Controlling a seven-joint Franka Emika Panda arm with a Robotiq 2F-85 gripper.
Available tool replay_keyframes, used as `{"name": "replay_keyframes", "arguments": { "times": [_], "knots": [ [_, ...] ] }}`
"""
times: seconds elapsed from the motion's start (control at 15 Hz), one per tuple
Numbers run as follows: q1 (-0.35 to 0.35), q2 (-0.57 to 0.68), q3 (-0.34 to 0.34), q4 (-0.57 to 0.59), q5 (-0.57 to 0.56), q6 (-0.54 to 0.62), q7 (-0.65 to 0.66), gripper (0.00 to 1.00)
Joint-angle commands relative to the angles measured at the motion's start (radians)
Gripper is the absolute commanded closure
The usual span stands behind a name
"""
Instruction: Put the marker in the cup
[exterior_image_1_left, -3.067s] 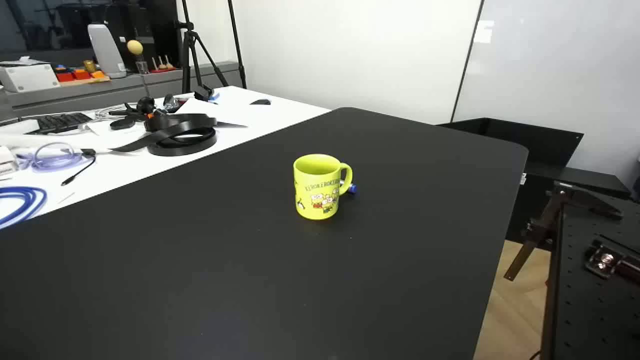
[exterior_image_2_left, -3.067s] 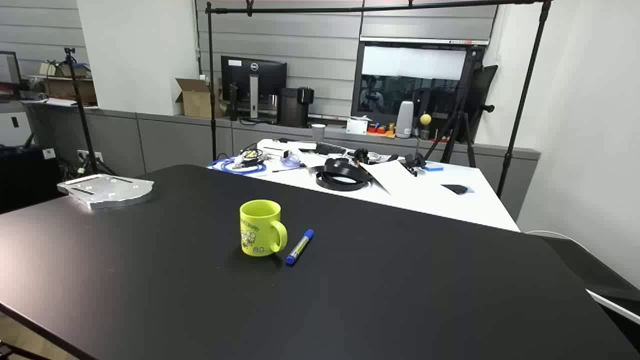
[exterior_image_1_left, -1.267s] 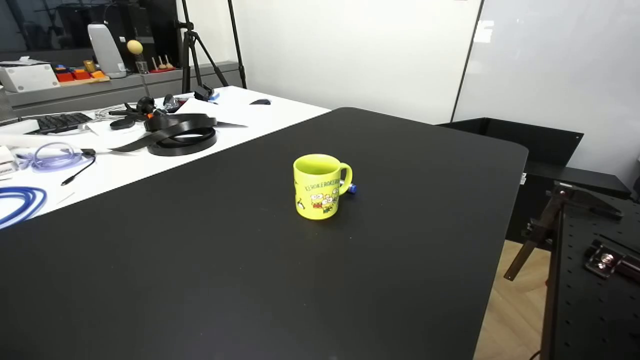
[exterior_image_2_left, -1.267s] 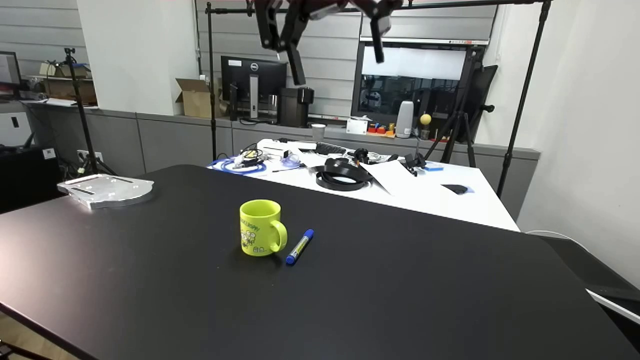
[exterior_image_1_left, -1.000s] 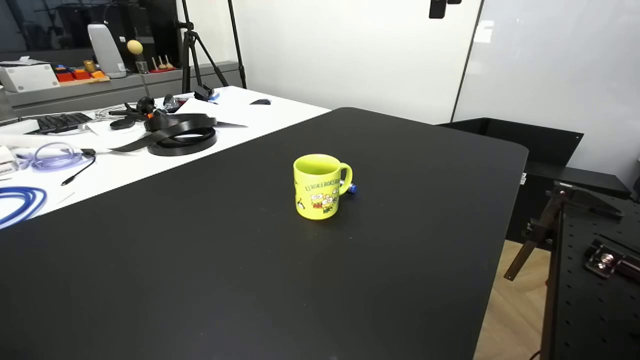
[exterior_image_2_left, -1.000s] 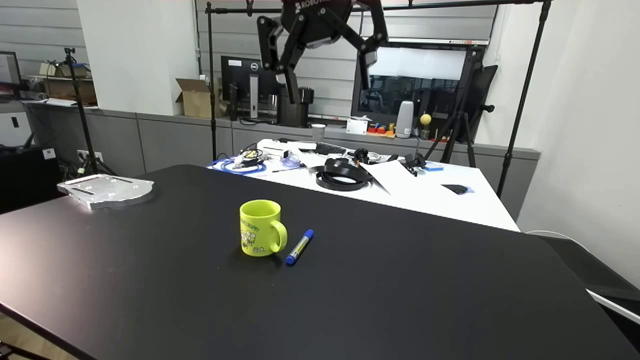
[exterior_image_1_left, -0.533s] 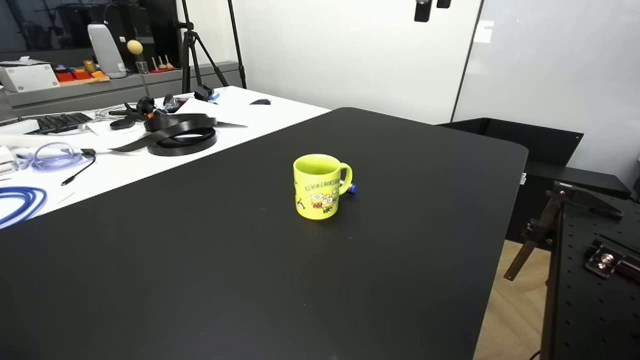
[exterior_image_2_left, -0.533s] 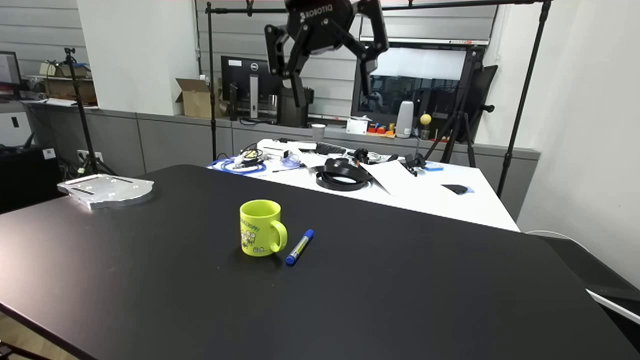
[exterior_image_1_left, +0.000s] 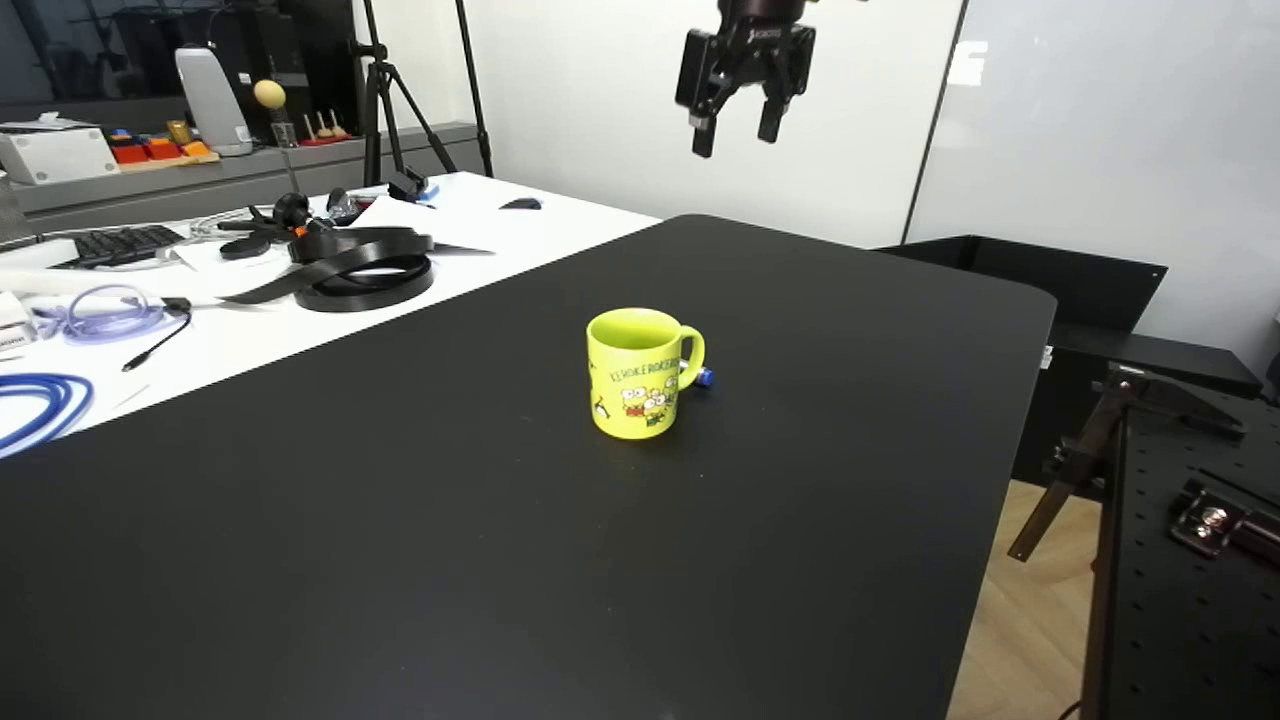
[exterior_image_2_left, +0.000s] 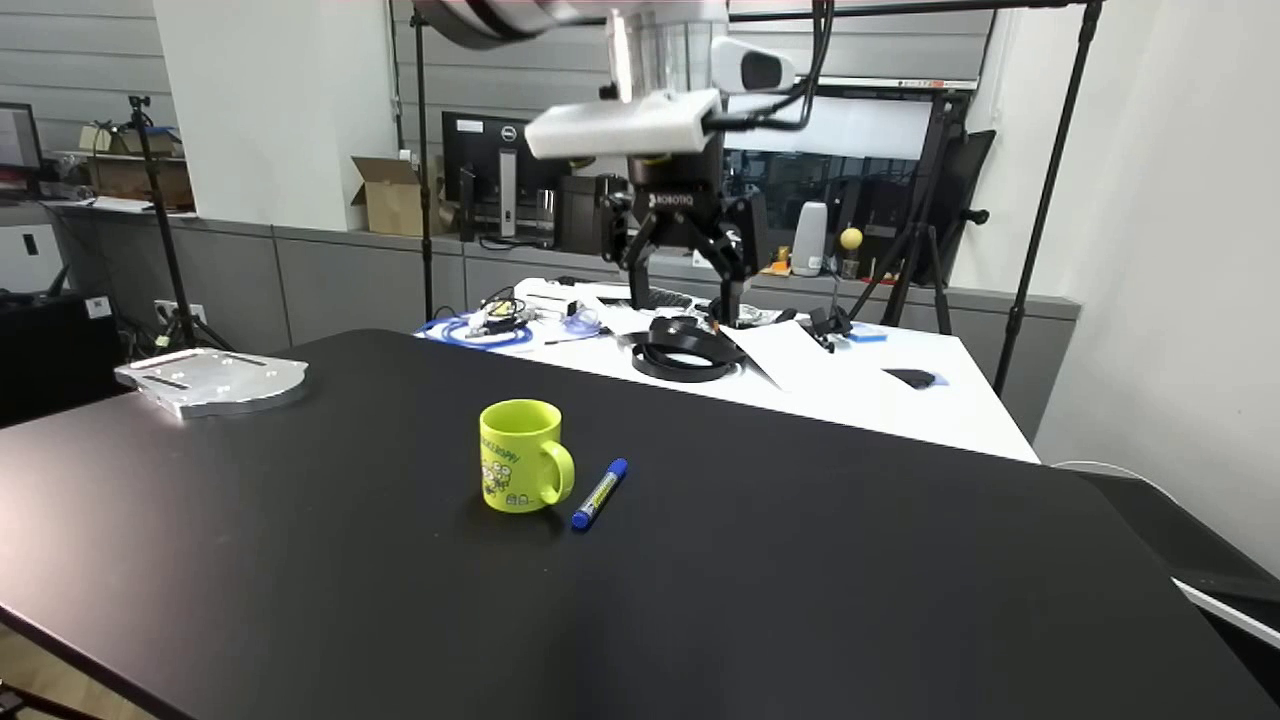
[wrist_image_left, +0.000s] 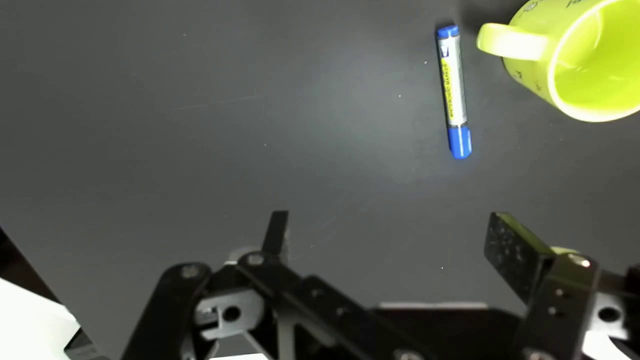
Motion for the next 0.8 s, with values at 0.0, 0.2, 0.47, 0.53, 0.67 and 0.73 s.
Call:
{"name": "replay_keyframes", "arguments": {
  "times": [0.0,0.2,0.47,0.53,0.67,0.73],
  "knots": [
    [0.013,0.206,0.031,0.189,0.079,-0.044,0.017,0.0],
    [0.012,0.306,0.073,0.283,0.121,-0.109,-0.019,0.0],
    [0.018,0.329,0.09,0.278,0.119,-0.126,-0.038,0.0],
    [0.016,0.347,0.1,0.297,0.131,-0.142,-0.056,0.0],
    [0.016,0.364,0.107,0.316,0.134,-0.154,-0.066,0.0],
    [0.013,0.368,0.104,0.322,0.133,-0.167,-0.066,0.0]
  ]
}}
